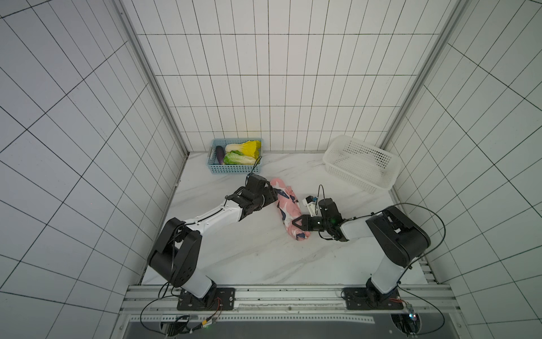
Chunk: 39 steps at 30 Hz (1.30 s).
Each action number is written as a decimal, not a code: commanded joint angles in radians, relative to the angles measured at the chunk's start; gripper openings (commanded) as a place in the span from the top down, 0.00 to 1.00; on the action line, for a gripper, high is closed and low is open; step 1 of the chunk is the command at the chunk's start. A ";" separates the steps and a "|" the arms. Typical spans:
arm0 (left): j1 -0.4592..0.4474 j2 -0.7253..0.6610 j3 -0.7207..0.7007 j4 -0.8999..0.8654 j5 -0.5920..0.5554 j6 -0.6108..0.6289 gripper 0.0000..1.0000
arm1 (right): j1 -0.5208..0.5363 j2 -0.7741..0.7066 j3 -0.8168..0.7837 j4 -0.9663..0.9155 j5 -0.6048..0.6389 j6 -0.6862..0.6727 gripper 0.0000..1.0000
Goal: Roll up the shorts
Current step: Roll the shorts at the center of the board.
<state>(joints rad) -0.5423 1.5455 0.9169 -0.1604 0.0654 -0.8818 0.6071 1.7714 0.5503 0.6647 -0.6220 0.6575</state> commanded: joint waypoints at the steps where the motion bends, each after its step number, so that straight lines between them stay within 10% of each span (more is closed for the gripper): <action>1: -0.006 0.034 -0.100 0.262 0.094 -0.013 0.24 | -0.028 0.063 -0.037 0.125 -0.053 0.109 0.76; 15: -0.012 0.412 0.040 0.498 0.214 -0.051 0.29 | -0.051 0.155 -0.007 0.122 -0.107 0.106 0.74; 24: -0.017 0.470 0.072 0.517 0.245 -0.119 0.99 | -0.060 0.140 0.017 0.042 -0.119 0.079 0.63; 31: -0.021 0.416 0.160 0.238 0.139 0.058 1.00 | -0.072 -0.050 -0.004 -0.140 -0.090 0.042 0.29; 39: -0.033 0.338 0.186 0.004 0.039 0.234 1.00 | -0.154 -0.270 0.154 -0.653 0.103 -0.093 0.14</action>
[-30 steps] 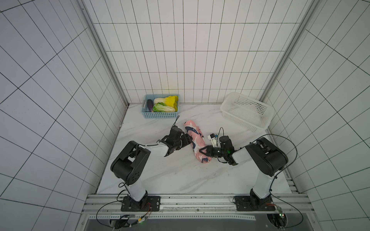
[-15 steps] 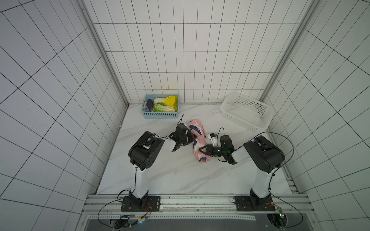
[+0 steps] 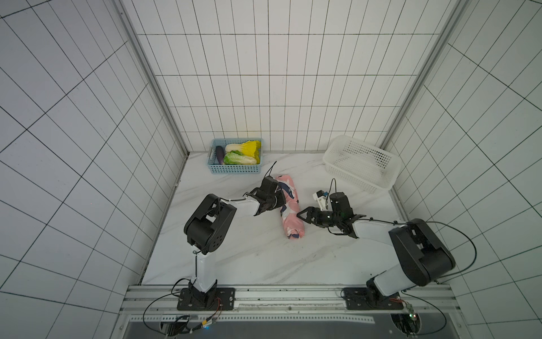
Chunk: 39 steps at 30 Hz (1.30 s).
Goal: Roll up the shorts
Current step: Roll the shorts at the center of the board, then pick up the shorts from the center of the board.
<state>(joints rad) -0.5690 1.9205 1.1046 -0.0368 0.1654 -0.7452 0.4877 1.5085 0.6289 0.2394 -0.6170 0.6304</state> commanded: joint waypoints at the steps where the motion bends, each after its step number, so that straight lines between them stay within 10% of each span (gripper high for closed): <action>1: -0.006 -0.044 -0.014 -0.119 -0.066 0.099 1.00 | -0.042 0.016 0.103 -0.233 0.077 -0.072 0.14; 19: -0.005 -0.096 -0.131 -0.080 -0.068 0.105 1.00 | 0.082 0.528 0.428 -0.090 -0.129 0.037 0.18; 30: 0.012 -0.134 -0.131 -0.108 -0.100 0.084 1.00 | 0.104 0.527 0.392 0.079 -0.125 0.121 0.79; 35: 0.079 -0.254 -0.163 -0.151 -0.100 0.033 0.56 | 0.042 0.472 0.381 0.114 -0.132 0.132 0.89; 39: 0.151 -0.429 -0.186 -0.217 -0.129 0.005 0.52 | -0.015 0.382 0.449 0.008 -0.109 0.078 0.90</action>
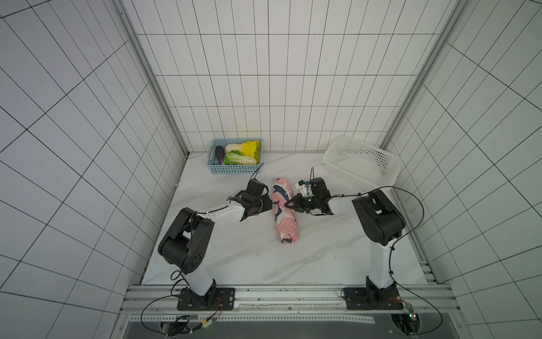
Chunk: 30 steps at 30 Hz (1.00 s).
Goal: Roll up the shorts
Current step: Pick up the shorts from the center of the board, then place the shorts in the bin.
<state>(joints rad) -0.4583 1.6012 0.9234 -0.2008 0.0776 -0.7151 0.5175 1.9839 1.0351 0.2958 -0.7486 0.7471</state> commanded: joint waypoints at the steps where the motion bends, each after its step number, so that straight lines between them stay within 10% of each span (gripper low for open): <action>1: 0.054 -0.143 -0.005 -0.071 -0.043 -0.026 0.52 | -0.056 -0.110 0.069 -0.075 0.027 -0.046 0.90; 18: 0.104 -0.436 -0.135 -0.164 0.034 -0.128 0.53 | -0.401 -0.068 0.612 -0.359 0.409 0.058 0.92; 30: 0.102 -0.505 -0.199 -0.176 0.093 -0.156 0.56 | -0.405 0.011 0.467 0.035 1.045 0.443 1.00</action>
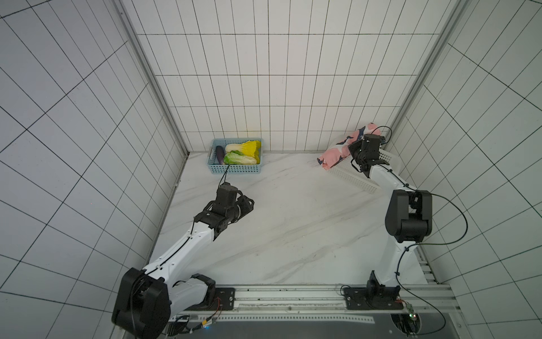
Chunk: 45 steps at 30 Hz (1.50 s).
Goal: Roll up the shorts
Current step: Place the shorts in the bin.
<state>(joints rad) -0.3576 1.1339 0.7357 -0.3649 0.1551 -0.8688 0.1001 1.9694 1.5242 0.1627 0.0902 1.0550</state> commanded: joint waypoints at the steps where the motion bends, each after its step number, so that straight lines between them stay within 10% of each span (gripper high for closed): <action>1: 0.003 -0.049 -0.014 -0.023 0.010 0.000 0.56 | 0.012 0.036 -0.016 0.172 0.238 0.175 1.00; 10: 0.004 -0.122 -0.024 -0.078 -0.029 0.014 0.56 | 0.002 0.059 0.015 0.000 0.486 0.406 1.00; 35: 0.005 -0.166 -0.035 -0.125 -0.020 0.011 0.58 | -0.079 0.277 0.107 -0.037 0.389 0.667 0.99; 45: 0.005 -0.163 -0.036 -0.095 -0.013 -0.015 0.59 | -0.087 0.228 0.087 -0.114 0.243 0.731 0.50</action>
<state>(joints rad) -0.3569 0.9810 0.7063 -0.4854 0.1467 -0.8761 0.0219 2.2436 1.5948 0.1040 0.3874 1.7451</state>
